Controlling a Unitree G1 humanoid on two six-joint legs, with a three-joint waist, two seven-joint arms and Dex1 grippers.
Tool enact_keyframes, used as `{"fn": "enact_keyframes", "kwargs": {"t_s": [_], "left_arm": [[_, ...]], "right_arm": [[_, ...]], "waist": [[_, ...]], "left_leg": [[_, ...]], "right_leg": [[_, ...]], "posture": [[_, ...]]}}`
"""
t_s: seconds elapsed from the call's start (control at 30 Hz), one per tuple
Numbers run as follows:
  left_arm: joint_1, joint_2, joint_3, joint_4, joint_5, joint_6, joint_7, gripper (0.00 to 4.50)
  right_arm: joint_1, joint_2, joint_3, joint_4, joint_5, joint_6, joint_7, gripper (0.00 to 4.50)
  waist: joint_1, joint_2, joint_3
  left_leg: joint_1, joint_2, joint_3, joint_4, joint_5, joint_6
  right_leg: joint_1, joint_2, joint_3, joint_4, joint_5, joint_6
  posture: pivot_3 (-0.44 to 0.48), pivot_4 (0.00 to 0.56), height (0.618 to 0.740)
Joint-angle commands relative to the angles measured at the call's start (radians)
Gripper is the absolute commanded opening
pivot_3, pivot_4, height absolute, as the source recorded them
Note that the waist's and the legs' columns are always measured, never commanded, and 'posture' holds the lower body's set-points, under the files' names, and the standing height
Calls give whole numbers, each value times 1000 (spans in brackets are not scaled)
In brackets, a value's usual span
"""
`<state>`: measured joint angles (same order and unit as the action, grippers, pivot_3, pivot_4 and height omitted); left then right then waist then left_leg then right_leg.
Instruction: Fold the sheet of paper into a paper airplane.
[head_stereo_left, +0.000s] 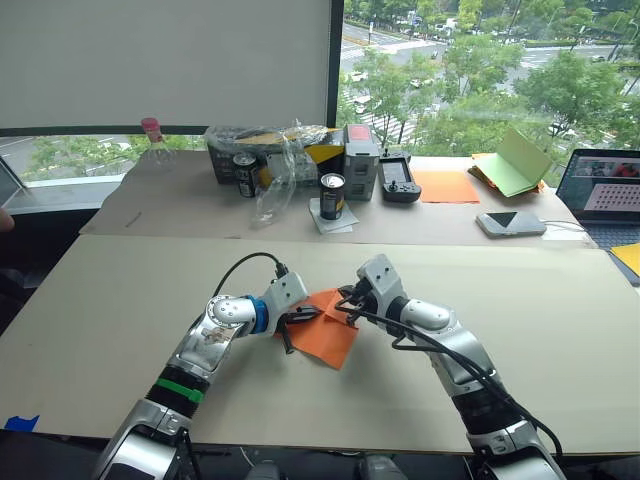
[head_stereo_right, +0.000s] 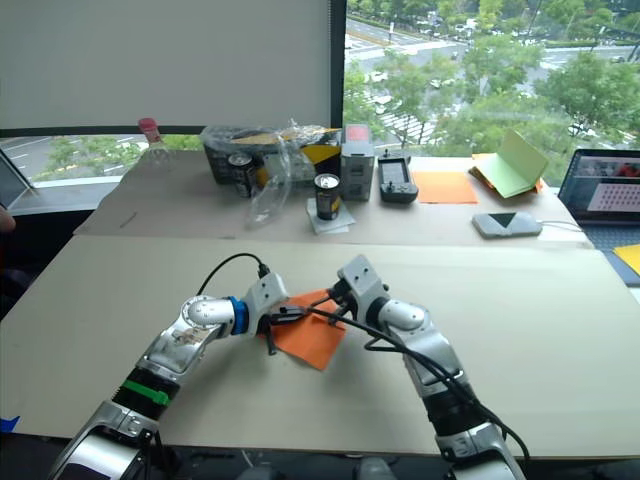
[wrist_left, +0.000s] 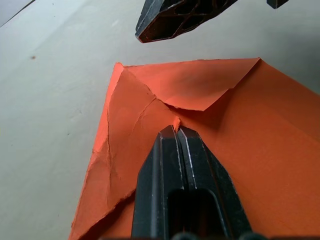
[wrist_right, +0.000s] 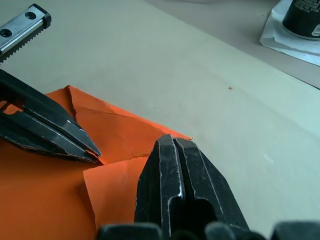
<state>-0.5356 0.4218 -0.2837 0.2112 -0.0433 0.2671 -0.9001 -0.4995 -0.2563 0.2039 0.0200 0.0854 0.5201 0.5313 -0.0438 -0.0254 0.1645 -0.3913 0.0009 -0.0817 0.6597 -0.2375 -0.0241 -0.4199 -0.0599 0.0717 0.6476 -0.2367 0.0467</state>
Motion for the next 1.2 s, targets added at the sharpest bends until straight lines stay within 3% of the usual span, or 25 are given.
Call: {"fn": "enact_keyframes", "kwargs": {"t_s": [0.03,0.27,0.43,0.5,0.67,0.8,0.97,1.07,1.2], "left_arm": [[9,-8,-2,-15,-10,16,-13,39],[16,-12,5,-23,-15,48,-15,39],[18,-18,16,-37,-31,69,-10,39],[15,-34,55,-63,-87,148,-6,39],[0,-32,141,-122,-200,305,-17,1535],[-28,36,157,-127,-184,336,-7,2896],[-92,43,239,-115,-225,421,68,4470],[-68,25,235,-103,-217,396,90,3816],[-45,10,218,-117,-218,396,99,2426]], "right_arm": [[-52,28,-2,58,5,-76,12,0],[-79,92,-19,226,20,-147,32,0],[-67,76,20,274,-23,-129,48,0],[-63,76,19,285,-30,-131,42,0],[-56,81,38,304,-47,-131,54,0],[-57,89,46,311,-51,-143,62,0],[-57,90,47,317,-51,-146,72,0],[-59,94,43,317,-47,-149,75,0],[-57,97,43,314,-49,-148,76,0]], "waist": [[0,0,0],[0,0,0],[-2,0,0],[-2,0,0],[-3,0,0],[-5,1,0],[-4,0,0],[-6,1,-1],[-7,1,-1]], "left_leg": [[0,0,0,0,0,0],[0,0,0,0,0,0],[1,0,0,0,0,0],[1,0,0,0,0,0],[1,0,0,0,0,0],[2,1,0,0,0,0],[3,1,0,0,0,0],[4,1,0,0,0,0],[3,1,0,0,0,0]], "right_leg": [[0,0,0,0,0,0],[0,0,0,0,0,0],[0,0,0,1,0,0],[0,0,0,1,0,0],[1,0,0,2,0,0],[1,0,0,2,0,0],[1,0,0,2,0,-1],[2,0,0,2,1,-1],[1,0,0,2,1,-1]], "posture": [[0,150,732],[0,150,732],[0,150,732],[0,150,732],[0,150,732],[0,150,732],[0,150,732],[0,150,732],[0,150,732]]}}
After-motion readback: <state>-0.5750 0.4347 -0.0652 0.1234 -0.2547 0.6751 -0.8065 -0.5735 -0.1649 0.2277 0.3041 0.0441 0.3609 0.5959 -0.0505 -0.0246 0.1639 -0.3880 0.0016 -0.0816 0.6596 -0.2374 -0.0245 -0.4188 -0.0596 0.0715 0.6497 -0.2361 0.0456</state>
